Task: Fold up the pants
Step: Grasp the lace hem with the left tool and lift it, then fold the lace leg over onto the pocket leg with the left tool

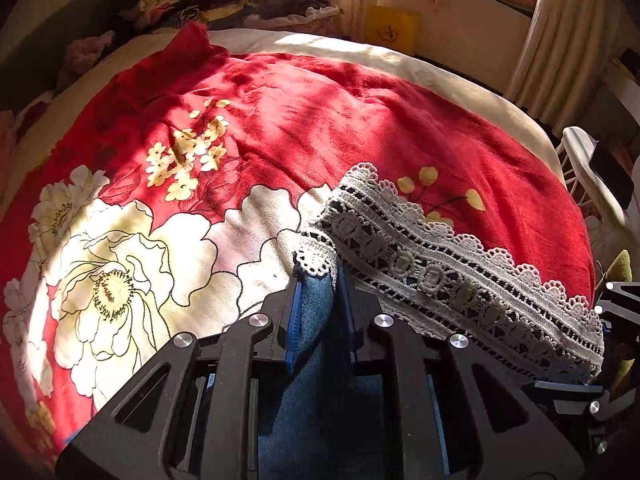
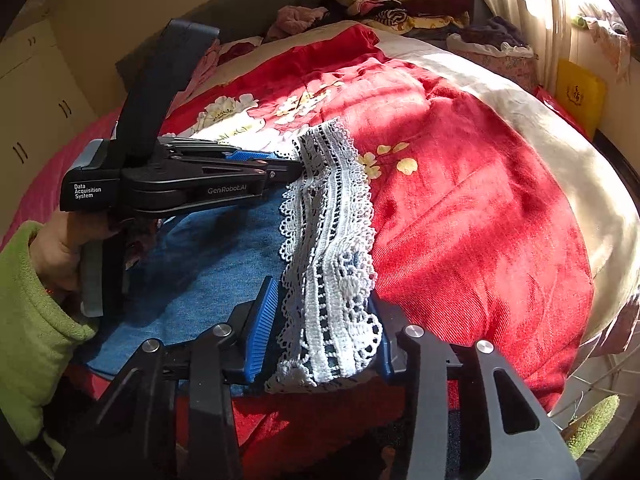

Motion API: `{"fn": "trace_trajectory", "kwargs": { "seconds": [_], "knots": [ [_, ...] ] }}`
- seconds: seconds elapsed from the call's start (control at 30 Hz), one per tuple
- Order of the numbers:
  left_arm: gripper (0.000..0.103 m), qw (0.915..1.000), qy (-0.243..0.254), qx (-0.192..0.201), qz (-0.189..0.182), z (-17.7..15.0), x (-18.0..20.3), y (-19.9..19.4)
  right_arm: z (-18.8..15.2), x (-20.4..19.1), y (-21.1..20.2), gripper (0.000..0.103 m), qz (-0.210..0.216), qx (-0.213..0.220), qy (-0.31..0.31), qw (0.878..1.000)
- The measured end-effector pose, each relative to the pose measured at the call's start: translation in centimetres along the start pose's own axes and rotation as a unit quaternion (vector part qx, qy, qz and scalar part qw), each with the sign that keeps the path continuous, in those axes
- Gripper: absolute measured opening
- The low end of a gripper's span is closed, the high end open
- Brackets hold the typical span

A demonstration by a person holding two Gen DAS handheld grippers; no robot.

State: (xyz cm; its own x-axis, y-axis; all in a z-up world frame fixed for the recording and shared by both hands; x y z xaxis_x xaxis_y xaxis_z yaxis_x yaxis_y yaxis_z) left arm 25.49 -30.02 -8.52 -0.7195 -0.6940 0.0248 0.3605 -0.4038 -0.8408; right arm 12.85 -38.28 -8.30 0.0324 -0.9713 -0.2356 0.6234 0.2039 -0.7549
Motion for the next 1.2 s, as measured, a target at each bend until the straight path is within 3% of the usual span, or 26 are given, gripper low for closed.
{"fn": "trace_trajectory", "kwargs": {
  "seconds": [0.23, 0.43, 0.73, 0.97, 1.2],
  "knots": [
    [0.007, 0.9996, -0.010, 0.025, -0.002, -0.1, 0.1, -1.7, 0.1, -0.6, -1.2, 0.020, 0.009, 0.018, -0.013, 1.000],
    [0.007, 0.9970, -0.034, 0.064, -0.029, -0.3, -1.0, -5.0, 0.6, -3.1, -3.0, 0.020, 0.021, 0.041, -0.044, 0.998],
    [0.007, 0.9911, -0.067, 0.110, -0.033, -1.3, -4.3, -9.9, 2.5, -9.4, -6.2, 0.020, 0.079, 0.067, -0.100, 0.990],
    [0.008, 0.9843, -0.113, 0.132, -0.031, -4.7, -8.1, -12.4, 2.8, -15.3, -5.4, 0.020, 0.110, 0.047, -0.151, 0.981],
    [0.012, 0.9736, -0.185, 0.133, -0.013, -10.4, -12.6, -13.2, 0.3, -22.3, -2.3, 0.020, 0.137, -0.001, -0.225, 0.965]
  ]
}}
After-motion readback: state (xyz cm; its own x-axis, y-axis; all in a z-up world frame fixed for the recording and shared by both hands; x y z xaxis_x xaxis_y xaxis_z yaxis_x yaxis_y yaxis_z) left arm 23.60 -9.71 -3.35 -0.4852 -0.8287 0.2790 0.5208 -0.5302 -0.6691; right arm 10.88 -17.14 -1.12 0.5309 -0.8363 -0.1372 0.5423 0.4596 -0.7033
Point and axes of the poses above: each gripper's, at about its wrist camera, not at the fingertips, and y roughly the way its jaws point, x to its right, z to its top, the point moved 5 cm from there along y, roughly the way its jaws point, and after that the axes turned 4 degrees about -z, right-handed, at the moved point
